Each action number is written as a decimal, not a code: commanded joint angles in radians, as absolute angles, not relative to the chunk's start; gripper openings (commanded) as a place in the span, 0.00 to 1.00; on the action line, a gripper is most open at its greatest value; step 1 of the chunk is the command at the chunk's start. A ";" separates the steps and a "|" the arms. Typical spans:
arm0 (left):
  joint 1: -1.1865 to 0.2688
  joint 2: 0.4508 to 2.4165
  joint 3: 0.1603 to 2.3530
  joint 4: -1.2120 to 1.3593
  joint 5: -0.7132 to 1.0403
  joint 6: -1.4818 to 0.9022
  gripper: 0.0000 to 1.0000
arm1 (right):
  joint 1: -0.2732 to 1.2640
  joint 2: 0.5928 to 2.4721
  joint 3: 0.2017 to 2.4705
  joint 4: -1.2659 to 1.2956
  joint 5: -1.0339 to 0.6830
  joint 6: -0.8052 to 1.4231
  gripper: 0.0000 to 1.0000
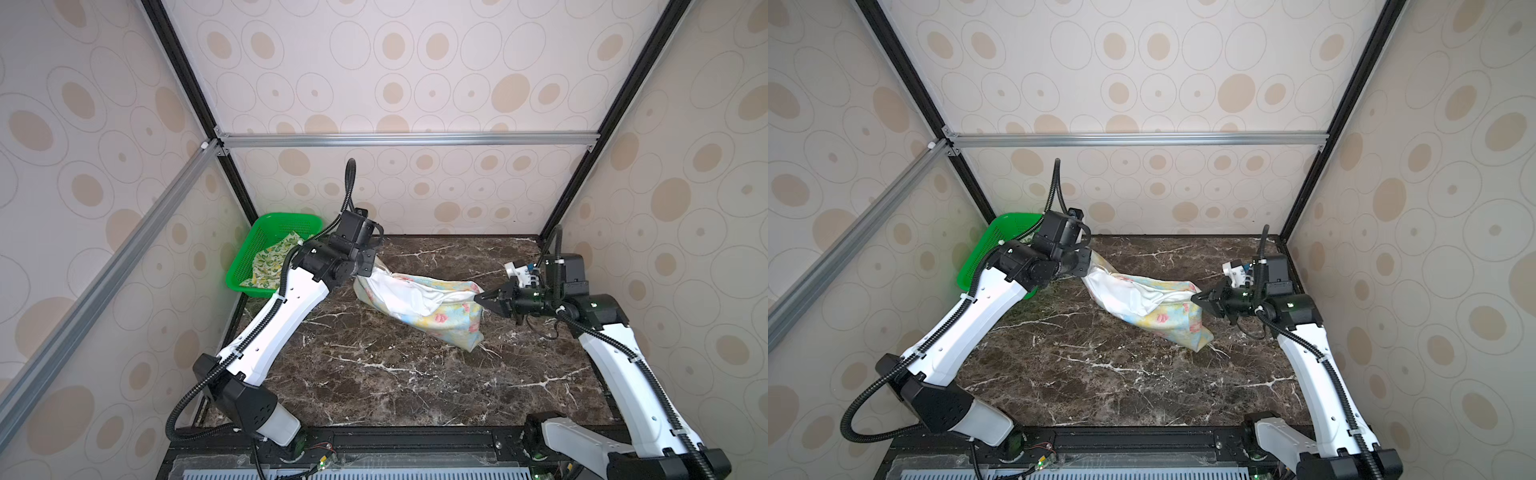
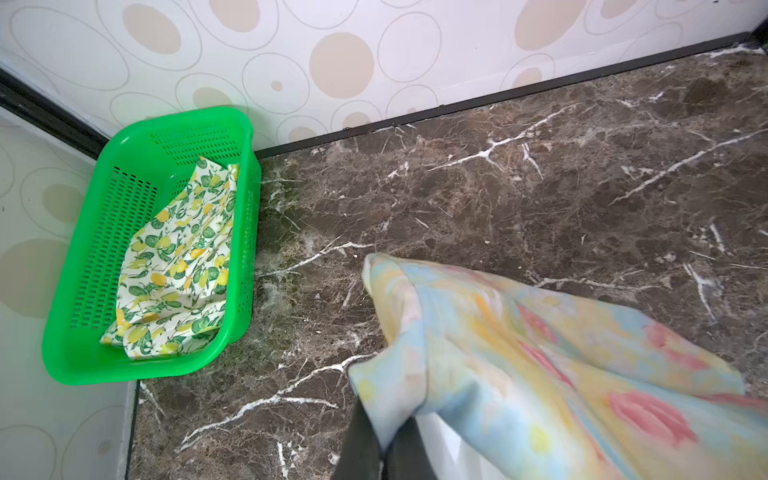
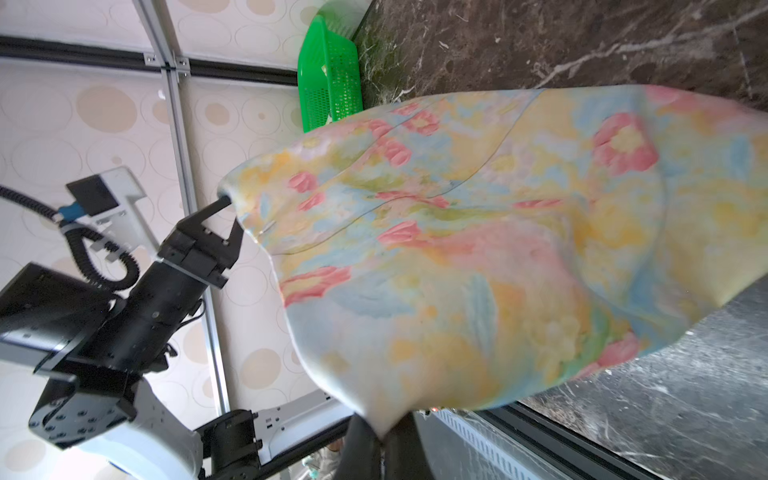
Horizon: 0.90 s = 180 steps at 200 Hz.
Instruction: Fold and stack the skirts
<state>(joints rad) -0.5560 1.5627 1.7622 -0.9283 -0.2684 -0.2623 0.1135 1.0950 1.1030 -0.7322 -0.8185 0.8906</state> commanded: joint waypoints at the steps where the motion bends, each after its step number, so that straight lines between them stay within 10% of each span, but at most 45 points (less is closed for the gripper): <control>1: -0.551 1.679 1.686 -0.973 -0.111 -0.214 0.00 | 0.106 1.130 0.904 -0.608 -0.787 1.020 0.00; 65: -0.552 1.894 1.487 -0.642 0.194 -0.284 0.00 | 0.102 1.159 0.694 -0.560 -0.515 0.957 0.13; 86: -0.551 1.933 1.525 -0.635 0.145 -0.303 0.44 | 0.110 1.177 0.756 -0.646 -0.405 0.842 0.35; 100: -0.549 1.913 1.521 -0.613 0.120 -0.314 0.55 | 0.134 1.178 0.816 -0.720 -0.344 0.757 0.37; 180: -0.515 1.725 1.363 -0.603 0.108 -0.358 0.59 | 0.678 1.328 1.083 -0.810 -0.172 0.430 0.34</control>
